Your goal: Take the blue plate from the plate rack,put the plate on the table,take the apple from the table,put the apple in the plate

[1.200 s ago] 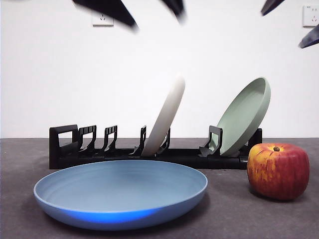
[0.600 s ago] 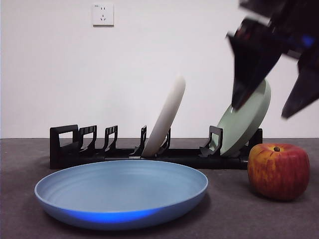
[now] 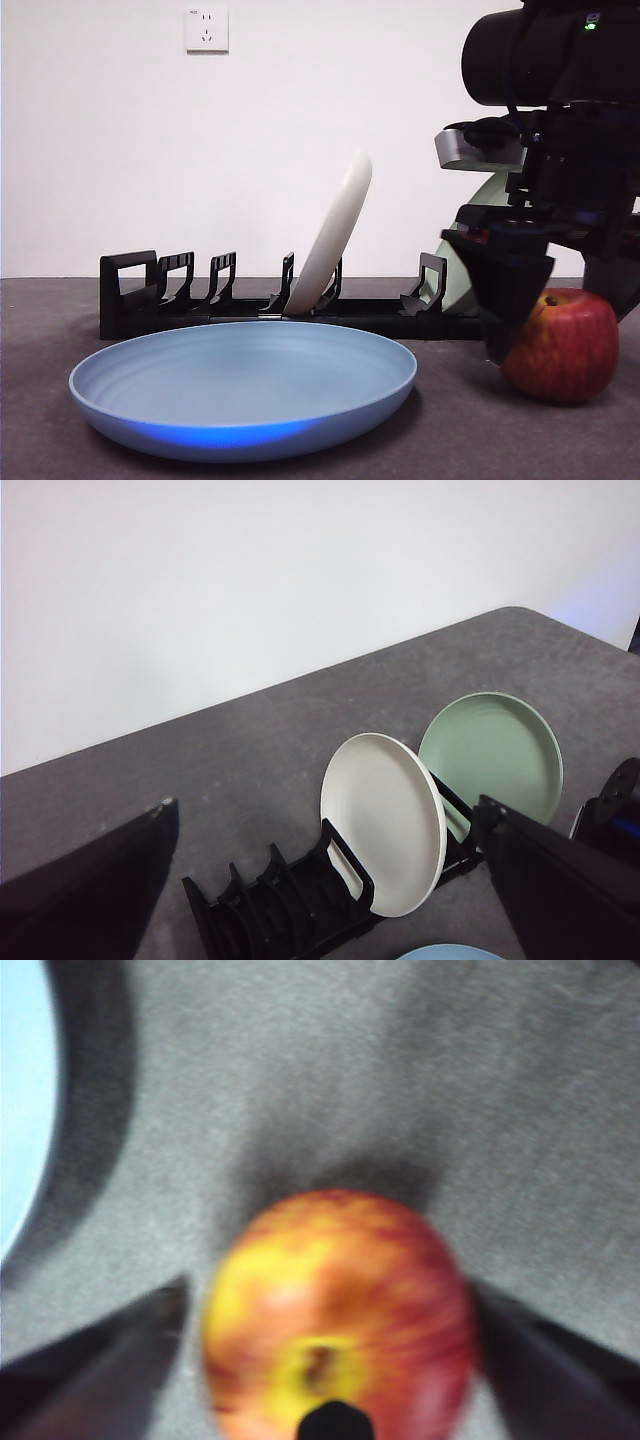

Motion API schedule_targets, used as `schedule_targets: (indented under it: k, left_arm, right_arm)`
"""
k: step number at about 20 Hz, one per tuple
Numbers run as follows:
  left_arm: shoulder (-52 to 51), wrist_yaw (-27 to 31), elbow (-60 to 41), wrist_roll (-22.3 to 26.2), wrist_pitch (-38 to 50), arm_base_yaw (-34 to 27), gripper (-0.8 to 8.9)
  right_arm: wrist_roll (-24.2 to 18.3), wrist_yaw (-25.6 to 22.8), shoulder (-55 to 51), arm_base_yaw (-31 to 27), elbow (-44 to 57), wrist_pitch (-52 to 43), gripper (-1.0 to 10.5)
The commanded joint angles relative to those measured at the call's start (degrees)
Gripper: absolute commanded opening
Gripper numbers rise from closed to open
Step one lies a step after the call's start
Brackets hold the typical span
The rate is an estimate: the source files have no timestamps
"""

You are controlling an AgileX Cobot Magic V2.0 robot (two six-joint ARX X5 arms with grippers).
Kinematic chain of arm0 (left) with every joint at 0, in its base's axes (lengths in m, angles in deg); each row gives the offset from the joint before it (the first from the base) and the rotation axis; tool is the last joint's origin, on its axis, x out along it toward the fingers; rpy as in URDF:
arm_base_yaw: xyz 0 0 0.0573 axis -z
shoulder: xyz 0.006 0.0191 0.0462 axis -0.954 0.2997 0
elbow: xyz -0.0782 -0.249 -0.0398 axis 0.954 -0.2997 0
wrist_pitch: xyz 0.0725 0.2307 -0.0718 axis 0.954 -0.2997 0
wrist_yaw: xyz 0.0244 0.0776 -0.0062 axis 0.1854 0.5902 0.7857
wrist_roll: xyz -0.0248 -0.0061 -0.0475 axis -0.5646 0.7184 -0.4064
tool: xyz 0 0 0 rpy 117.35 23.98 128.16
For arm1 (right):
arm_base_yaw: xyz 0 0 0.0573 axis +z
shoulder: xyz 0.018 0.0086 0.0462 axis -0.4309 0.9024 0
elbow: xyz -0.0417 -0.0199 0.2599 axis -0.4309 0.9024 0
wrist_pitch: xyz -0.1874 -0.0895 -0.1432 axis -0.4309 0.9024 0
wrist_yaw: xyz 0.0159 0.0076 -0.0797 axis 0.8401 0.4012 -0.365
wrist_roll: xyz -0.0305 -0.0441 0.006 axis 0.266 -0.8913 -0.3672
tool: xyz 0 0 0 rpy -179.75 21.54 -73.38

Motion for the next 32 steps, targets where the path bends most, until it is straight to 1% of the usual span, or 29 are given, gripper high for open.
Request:
schedule_targets:
  k: [1, 6, 8, 9, 10, 11, 12, 15, 18, 19, 25, 29, 32]
  left_arm:
    - [-0.1, 0.1, -0.2, -0.2, -0.3, -0.2, 4.94]
    - [-0.1, 0.1, -0.2, -0.2, -1.0, -0.2, 4.94]
    - [-0.1, 0.1, -0.2, -0.2, -1.0, -0.2, 4.94]
    - [-0.1, 0.1, -0.2, -0.2, -0.9, -0.2, 4.94]
    - [-0.1, 0.1, -0.2, -0.2, -0.9, -0.2, 4.94]
    - [-0.1, 0.1, -0.2, -0.2, -0.9, -0.2, 4.94]
    - [-0.1, 0.1, -0.2, -0.2, -1.0, -0.2, 4.94]
    - [-0.1, 0.0, -0.2, -0.2, -1.0, -0.2, 4.94]
    - [-0.1, 0.0, -0.2, -0.2, -1.5, -0.2, 4.94]
    - [0.0, 0.0, -0.2, -0.2, -1.7, -0.2, 4.94]
    - [0.0, 0.0, -0.2, -0.2, -2.7, -0.2, 4.94]
    - [0.0, 0.0, -0.2, -0.2, -4.0, -0.2, 4.94]
    - [0.0, 0.0, -0.2, -0.2, -4.7, -0.2, 4.94]
  right_arm:
    - [0.8, -0.2, 0.2, 0.1, -0.2, 0.3, -0.1]
    - [1.3, -0.1, -0.4, 0.1, -0.2, 0.2, -0.1]
    - [2.6, 0.9, -2.2, 0.2, -0.8, 0.3, -0.1]
    - [3.0, 3.6, -3.5, 0.5, -1.4, 0.1, -0.1]
    - [3.2, 8.1, -4.9, 0.7, -2.4, 0.0, -0.1]
    - [3.3, 10.8, -5.6, 1.0, -3.4, 0.0, -0.1]
    - [3.3, 12.1, -6.1, 1.7, -4.7, 0.0, -0.1]
    - [3.4, 12.2, -5.7, 4.8, -7.2, -1.9, -0.1]
    - [4.6, 12.2, -5.0, 9.0, -7.7, -7.4, -0.1]
    - [5.1, 12.2, -4.2, 9.9, -8.2, -7.6, -0.1]
    - [5.0, 12.0, 6.5, 15.0, -14.9, -7.7, -0.1]
    - [3.5, 11.7, 14.0, 18.0, -18.3, -7.4, -0.1]
    - [2.3, 7.7, 17.1, 19.7, -18.6, -5.9, -0.1]
